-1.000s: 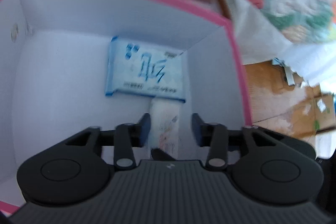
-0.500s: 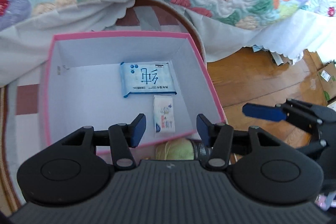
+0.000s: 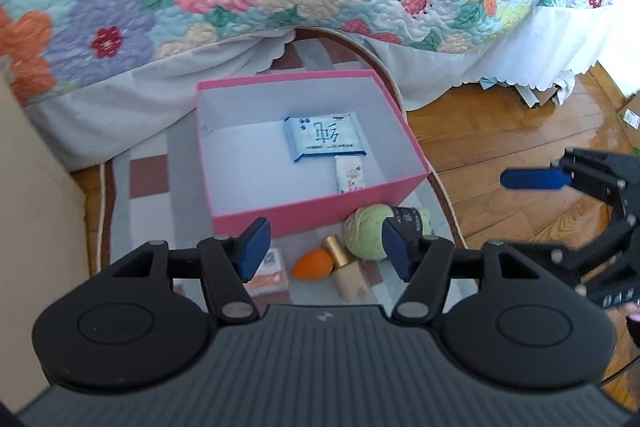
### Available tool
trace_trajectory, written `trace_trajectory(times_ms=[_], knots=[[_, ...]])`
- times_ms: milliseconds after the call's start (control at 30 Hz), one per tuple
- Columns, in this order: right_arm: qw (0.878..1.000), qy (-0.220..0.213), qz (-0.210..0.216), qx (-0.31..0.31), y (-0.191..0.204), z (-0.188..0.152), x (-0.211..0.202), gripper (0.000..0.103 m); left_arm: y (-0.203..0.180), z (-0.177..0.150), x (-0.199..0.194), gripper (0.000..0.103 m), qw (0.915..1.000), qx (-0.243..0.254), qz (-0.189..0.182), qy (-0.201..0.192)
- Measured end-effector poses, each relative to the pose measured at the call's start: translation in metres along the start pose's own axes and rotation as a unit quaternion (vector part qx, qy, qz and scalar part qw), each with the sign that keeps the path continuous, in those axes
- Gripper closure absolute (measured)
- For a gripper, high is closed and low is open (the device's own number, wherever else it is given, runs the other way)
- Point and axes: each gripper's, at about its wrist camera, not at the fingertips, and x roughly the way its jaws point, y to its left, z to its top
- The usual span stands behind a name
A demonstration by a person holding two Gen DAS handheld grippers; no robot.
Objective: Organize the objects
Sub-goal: 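Withdraw the left tool and move it over the purple plush toy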
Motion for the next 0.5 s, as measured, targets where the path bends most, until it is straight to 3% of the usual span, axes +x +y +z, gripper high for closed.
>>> trace_trajectory(times_ms=[367,500], knots=[[0.997,0.029,0.066,0.031,0.038,-0.048,0.026,0.022,0.018,-0.056,0.011,0.041,0.9993,-0.026,-0.002,0.027],[0.991,0.056,0.097,0.072,0.039,-0.061,0.052,0.022,0.036,-0.075,0.029,0.041,0.9963,-0.072,-0.001,0.047]])
